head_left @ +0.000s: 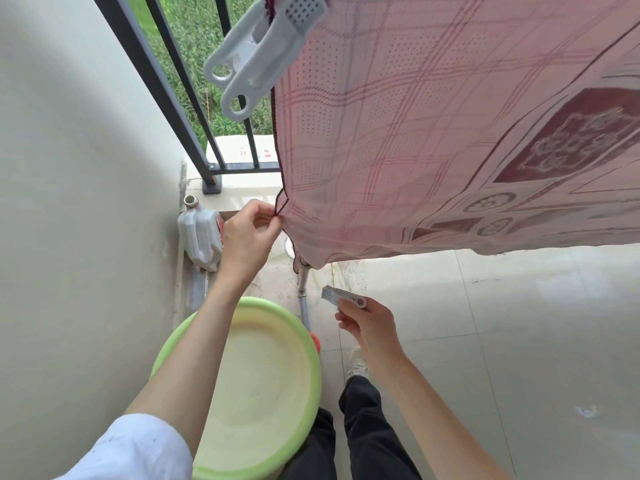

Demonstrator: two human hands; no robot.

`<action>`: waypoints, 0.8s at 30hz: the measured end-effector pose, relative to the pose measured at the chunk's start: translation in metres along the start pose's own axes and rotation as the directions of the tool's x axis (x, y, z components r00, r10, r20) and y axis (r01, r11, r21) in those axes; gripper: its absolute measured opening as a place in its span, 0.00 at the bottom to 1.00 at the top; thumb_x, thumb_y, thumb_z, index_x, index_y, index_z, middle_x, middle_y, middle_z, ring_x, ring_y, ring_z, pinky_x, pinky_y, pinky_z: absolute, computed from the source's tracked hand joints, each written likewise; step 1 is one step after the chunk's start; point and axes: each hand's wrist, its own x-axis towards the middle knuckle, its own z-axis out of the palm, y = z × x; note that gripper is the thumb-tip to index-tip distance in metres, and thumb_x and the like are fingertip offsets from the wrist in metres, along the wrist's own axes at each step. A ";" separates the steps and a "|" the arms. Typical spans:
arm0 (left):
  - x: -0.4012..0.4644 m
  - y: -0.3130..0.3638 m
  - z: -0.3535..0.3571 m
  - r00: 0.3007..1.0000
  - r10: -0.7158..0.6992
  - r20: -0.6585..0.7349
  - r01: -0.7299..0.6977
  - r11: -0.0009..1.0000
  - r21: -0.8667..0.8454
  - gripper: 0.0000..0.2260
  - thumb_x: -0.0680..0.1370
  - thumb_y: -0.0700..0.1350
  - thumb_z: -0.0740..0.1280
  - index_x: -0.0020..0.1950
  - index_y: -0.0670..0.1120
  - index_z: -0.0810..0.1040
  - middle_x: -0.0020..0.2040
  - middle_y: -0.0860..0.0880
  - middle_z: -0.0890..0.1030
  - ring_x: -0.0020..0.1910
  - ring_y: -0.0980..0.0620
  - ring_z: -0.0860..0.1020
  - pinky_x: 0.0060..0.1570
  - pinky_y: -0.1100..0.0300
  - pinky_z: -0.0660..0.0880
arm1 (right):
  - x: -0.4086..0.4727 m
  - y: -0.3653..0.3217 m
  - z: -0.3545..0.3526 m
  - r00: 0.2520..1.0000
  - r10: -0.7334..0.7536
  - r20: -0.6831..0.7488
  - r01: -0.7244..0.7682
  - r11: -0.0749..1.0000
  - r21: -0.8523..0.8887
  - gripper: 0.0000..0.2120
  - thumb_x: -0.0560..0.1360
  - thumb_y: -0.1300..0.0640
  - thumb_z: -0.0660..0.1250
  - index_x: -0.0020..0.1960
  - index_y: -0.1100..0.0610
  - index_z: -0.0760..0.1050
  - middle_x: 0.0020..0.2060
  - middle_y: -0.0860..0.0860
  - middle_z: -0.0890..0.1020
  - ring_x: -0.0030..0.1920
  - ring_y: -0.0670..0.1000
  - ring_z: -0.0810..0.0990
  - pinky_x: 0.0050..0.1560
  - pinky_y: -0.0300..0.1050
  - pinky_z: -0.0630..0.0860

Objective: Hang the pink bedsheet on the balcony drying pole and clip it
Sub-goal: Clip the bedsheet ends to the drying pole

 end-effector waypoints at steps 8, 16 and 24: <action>-0.023 -0.006 0.024 0.993 -0.106 0.050 0.107 0.994 -0.025 0.12 0.76 0.39 0.66 0.37 0.53 0.68 0.34 0.57 0.74 0.33 0.64 0.73 0.36 0.73 0.69 | -0.001 0.011 0.000 1.000 0.011 0.020 -0.011 1.000 0.012 0.06 0.72 0.71 0.64 0.46 0.67 0.77 0.35 0.58 0.79 0.37 0.54 0.77 0.45 0.45 0.76; -0.018 0.000 0.014 0.981 -0.142 0.134 0.147 0.989 -0.027 0.08 0.75 0.42 0.68 0.38 0.53 0.77 0.35 0.55 0.80 0.38 0.56 0.79 0.43 0.61 0.75 | 0.007 0.004 0.031 0.988 0.135 0.073 -0.145 0.977 0.156 0.11 0.76 0.53 0.65 0.43 0.61 0.77 0.30 0.52 0.76 0.29 0.47 0.70 0.31 0.37 0.67; -0.017 0.002 0.011 0.959 -0.260 0.115 0.264 0.964 -0.020 0.09 0.74 0.49 0.68 0.33 0.53 0.76 0.32 0.55 0.80 0.32 0.58 0.74 0.38 0.61 0.70 | 0.009 0.018 0.074 0.921 0.190 0.340 -0.365 0.727 0.581 0.17 0.77 0.48 0.62 0.48 0.63 0.75 0.28 0.48 0.67 0.27 0.44 0.63 0.26 0.34 0.59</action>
